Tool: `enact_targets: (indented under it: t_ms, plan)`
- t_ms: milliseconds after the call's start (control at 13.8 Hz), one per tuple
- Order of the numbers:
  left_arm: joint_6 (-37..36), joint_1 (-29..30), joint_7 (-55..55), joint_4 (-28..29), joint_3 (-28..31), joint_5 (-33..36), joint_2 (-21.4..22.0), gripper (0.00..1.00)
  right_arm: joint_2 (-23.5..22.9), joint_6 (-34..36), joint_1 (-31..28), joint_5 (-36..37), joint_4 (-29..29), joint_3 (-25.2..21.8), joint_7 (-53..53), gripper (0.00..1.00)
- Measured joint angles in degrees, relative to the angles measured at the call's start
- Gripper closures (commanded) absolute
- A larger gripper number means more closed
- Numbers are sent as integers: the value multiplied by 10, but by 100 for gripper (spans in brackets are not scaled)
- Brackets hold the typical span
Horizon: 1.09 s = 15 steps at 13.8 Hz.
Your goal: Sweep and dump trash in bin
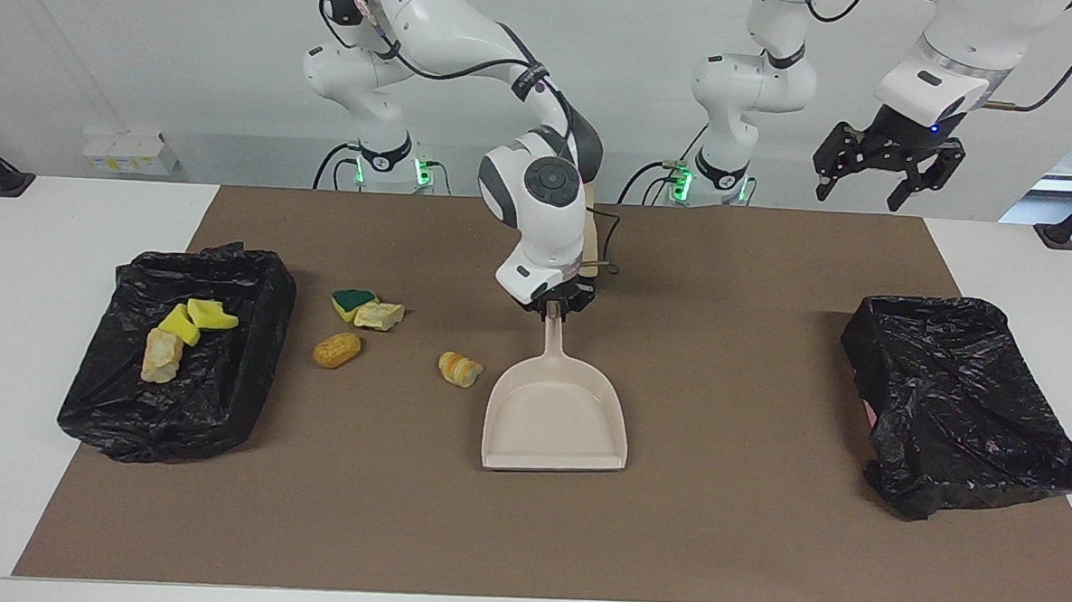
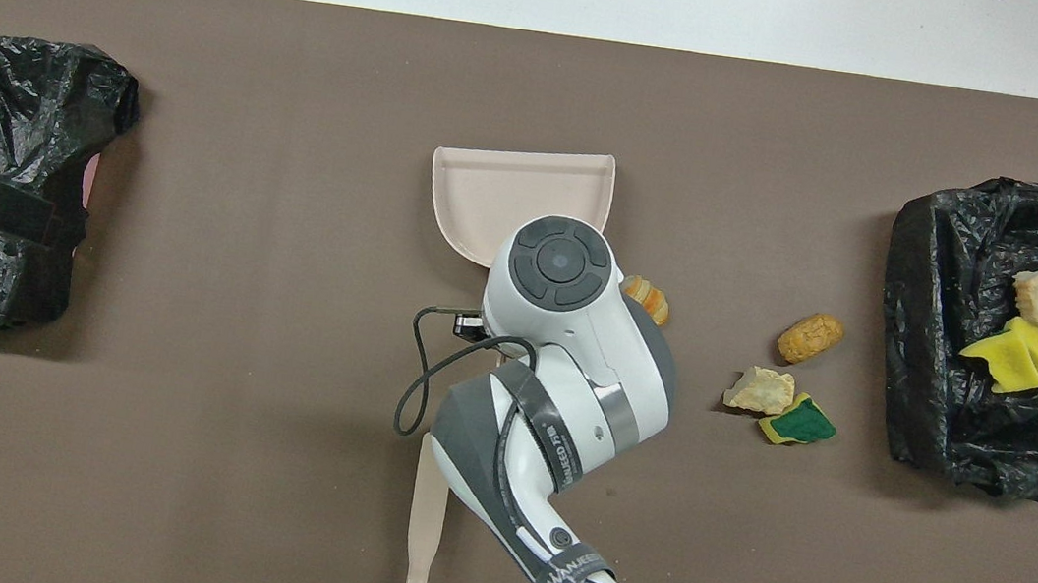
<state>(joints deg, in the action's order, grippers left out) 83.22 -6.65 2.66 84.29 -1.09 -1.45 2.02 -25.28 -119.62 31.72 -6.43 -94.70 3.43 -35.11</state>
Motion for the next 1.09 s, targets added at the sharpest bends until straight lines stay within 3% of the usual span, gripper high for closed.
enact_targets:
  t_ms: [507, 870, 1087]
  plan:
    - [2, -5, 0, 0, -3, 0, 0, 0, 31, 25, 66, 0, -20, 1, -98, 0]
    - [52, -33, 0, 2, -10, 0, -9, 0, 115, 25, 128, 0, -122, 1, -162, 0]
    - [99, -81, -8, 6, -11, 0, -40, 0, 171, 11, 170, 0, -205, 2, -188, 0]
